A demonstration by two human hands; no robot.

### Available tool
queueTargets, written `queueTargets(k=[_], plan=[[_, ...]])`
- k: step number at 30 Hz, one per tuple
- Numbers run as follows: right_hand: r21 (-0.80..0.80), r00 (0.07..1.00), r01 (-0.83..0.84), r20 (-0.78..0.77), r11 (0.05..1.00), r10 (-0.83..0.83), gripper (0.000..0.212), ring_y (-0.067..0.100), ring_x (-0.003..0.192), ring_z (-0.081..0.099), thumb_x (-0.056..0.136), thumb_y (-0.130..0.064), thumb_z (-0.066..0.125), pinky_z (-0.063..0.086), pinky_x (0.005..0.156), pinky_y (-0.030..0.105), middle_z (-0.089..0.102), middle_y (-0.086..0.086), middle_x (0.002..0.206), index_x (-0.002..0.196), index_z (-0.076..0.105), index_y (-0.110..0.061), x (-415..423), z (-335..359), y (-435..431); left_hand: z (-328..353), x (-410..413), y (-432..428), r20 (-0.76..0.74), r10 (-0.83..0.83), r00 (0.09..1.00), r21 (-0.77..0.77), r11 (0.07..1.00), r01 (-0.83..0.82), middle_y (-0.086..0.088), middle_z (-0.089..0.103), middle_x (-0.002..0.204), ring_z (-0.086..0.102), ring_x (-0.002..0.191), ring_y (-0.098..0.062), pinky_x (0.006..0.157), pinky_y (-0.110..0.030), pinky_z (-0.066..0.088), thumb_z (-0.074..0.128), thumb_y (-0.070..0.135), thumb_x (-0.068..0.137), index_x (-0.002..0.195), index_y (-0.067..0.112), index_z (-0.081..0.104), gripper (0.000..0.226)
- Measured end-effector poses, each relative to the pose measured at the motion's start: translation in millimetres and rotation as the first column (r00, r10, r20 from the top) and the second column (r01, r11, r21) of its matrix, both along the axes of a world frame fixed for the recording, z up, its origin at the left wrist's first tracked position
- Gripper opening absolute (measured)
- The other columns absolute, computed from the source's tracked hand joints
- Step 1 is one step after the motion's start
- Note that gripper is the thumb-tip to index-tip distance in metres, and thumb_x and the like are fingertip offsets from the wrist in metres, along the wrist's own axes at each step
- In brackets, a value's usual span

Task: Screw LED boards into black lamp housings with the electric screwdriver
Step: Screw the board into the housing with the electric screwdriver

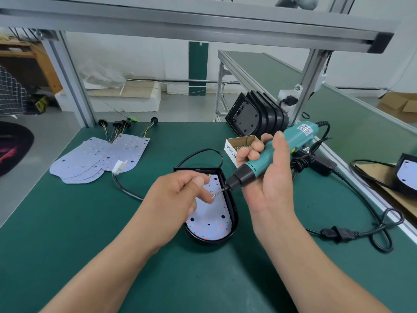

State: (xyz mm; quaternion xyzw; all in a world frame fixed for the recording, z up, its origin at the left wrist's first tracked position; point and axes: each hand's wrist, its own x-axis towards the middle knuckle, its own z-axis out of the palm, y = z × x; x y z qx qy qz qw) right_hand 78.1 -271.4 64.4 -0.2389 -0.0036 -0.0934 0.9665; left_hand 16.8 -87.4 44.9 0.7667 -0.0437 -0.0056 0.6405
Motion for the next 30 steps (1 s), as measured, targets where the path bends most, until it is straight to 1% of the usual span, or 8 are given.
queueTargets(k=[4,6,9,11,15,21,25,30], plan=[[-0.081,1.0,-0.019,0.019,0.997,0.02,0.016,0.012,0.057,0.045,0.104,-0.028,0.064,0.054,0.067,0.029,0.053,0.001,0.073,0.099,0.06,-0.013,-1,-2,2,-4,14,15,0.156,0.214,0.964,0.27,0.93,-0.25,0.017,0.071,0.074,0.053,0.056,-0.007,0.057,-0.031,0.045,0.058,0.037,0.106,0.096,0.035,0.069,0.015],[-0.153,0.999,-0.032,0.025,0.988,0.036,0.014,0.011,0.056,0.045,0.104,-0.027,0.062,0.053,0.065,0.029,0.053,0.0,0.072,0.099,0.06,-0.014,-1,-4,5,-6,20,18,0.14,0.258,0.956,0.34,0.894,-0.291,0.019,0.063,0.065,0.055,0.058,-0.003,0.057,-0.033,0.04,0.062,0.049,0.101,0.102,0.036,0.061,0.013],[-0.246,0.997,-0.052,0.038,0.968,0.063,0.013,0.012,0.055,0.044,0.103,-0.025,0.059,0.051,0.062,0.029,0.052,0.0,0.071,0.094,0.061,-0.016,-3,-6,8,-13,24,18,0.068,0.291,0.954,0.413,0.862,-0.293,0.014,0.056,0.058,0.055,0.058,-0.003,0.057,-0.034,0.037,0.069,0.06,0.09,0.121,0.034,0.051,0.044],[-0.286,0.995,-0.076,0.036,0.955,0.091,0.013,0.013,0.054,0.042,0.101,-0.024,0.059,0.05,0.059,0.029,0.049,0.0,0.069,0.091,0.062,-0.017,-3,-8,10,-16,25,18,0.046,0.289,0.956,0.456,0.845,-0.278,0.011,0.055,0.064,0.057,0.064,-0.008,0.057,-0.035,0.036,0.073,0.063,0.085,0.131,0.032,0.048,0.061],[-0.364,0.992,-0.099,0.037,0.926,0.121,0.012,0.013,0.053,0.04,0.099,-0.024,0.059,0.047,0.057,0.03,0.046,0.0,0.068,0.09,0.061,-0.018,-3,-9,13,-21,26,15,0.022,0.257,0.966,0.503,0.833,-0.233,0.011,0.053,0.07,0.059,0.074,-0.019,0.059,-0.035,0.037,0.073,0.057,0.077,0.141,0.033,0.041,0.076],[-0.435,0.984,-0.133,0.047,0.891,0.169,0.015,0.015,0.053,0.042,0.095,-0.027,0.062,0.047,0.056,0.032,0.046,0.002,0.068,0.102,0.056,-0.014,-4,-13,18,-24,28,13,0.03,0.257,0.966,0.516,0.824,-0.235,0.005,0.065,0.079,0.067,0.079,-0.018,0.068,-0.038,0.054,0.073,0.041,0.08,0.141,0.032,0.039,0.071],[-0.475,0.979,-0.139,0.065,0.869,0.192,0.031,0.016,0.053,0.042,0.087,-0.031,0.069,0.048,0.056,0.032,0.046,0.002,0.067,0.107,0.053,-0.013,-5,-15,20,-25,29,13,0.018,0.258,0.966,0.488,0.841,-0.234,0.004,0.063,0.077,0.066,0.075,-0.019,0.061,-0.037,0.049,0.072,0.037,0.08,0.143,0.033,0.039,0.071],[-0.536,0.973,-0.108,0.118,0.837,0.2,0.018,0.018,0.052,0.042,0.088,-0.029,0.067,0.049,0.057,0.034,0.048,0.002,0.065,0.099,0.06,-0.017,-7,-15,22,-29,32,15,0.03,0.238,0.971,0.451,0.864,-0.225,0.011,0.059,0.071,0.062,0.068,-0.011,0.056,-0.031,0.041,0.072,0.033,0.08,0.143,0.041,0.043,0.07]])
